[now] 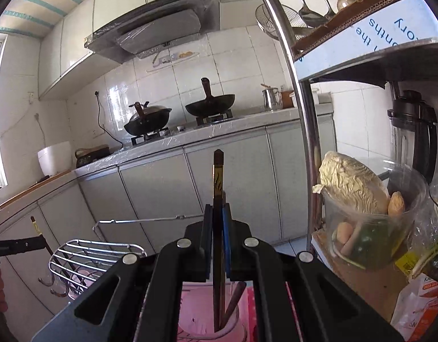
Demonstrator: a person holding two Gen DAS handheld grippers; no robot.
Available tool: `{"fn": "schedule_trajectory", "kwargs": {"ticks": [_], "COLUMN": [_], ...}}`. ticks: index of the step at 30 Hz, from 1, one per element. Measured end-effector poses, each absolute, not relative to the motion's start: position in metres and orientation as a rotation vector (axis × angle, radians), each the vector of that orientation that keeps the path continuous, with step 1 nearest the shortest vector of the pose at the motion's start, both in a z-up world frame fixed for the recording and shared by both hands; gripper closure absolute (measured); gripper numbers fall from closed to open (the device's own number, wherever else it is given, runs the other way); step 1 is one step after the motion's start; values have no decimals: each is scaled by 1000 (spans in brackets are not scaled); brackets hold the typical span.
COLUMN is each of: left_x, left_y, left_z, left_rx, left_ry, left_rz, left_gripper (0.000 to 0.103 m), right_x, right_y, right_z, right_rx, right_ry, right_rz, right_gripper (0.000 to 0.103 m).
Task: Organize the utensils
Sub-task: 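Lower both chopsticks into the pink cup and open both tools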
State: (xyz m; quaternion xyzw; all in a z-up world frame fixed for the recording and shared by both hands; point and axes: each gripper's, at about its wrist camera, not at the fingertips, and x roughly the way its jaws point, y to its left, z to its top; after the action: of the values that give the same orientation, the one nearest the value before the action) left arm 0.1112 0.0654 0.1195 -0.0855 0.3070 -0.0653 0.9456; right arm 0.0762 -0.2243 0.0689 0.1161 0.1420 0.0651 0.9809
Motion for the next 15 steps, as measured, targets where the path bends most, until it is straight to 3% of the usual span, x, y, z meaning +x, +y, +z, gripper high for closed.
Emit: {"fn": "schedule_trajectory", "kwargs": {"ticks": [6,9,11,15], "left_x": [111,111,109,103], "left_y": [68,69,69,72], "left_z": [121,122,125,134], "left_rx": [-184,-189,-193,-200], "left_ry": [626,627,623,595], "left_rz": [-122,-115,-113,-102], "left_gripper": [97,97,89,77], "right_x": [82,84,83,80], "right_y": [-223,-223,-225,-227], "right_z": [62,60,59,63], "right_rx": [218,222,227,214], "right_ry": [379,412,417,428], "right_rz": [147,153,157,154], "right_gripper": [94,80,63,63]}}
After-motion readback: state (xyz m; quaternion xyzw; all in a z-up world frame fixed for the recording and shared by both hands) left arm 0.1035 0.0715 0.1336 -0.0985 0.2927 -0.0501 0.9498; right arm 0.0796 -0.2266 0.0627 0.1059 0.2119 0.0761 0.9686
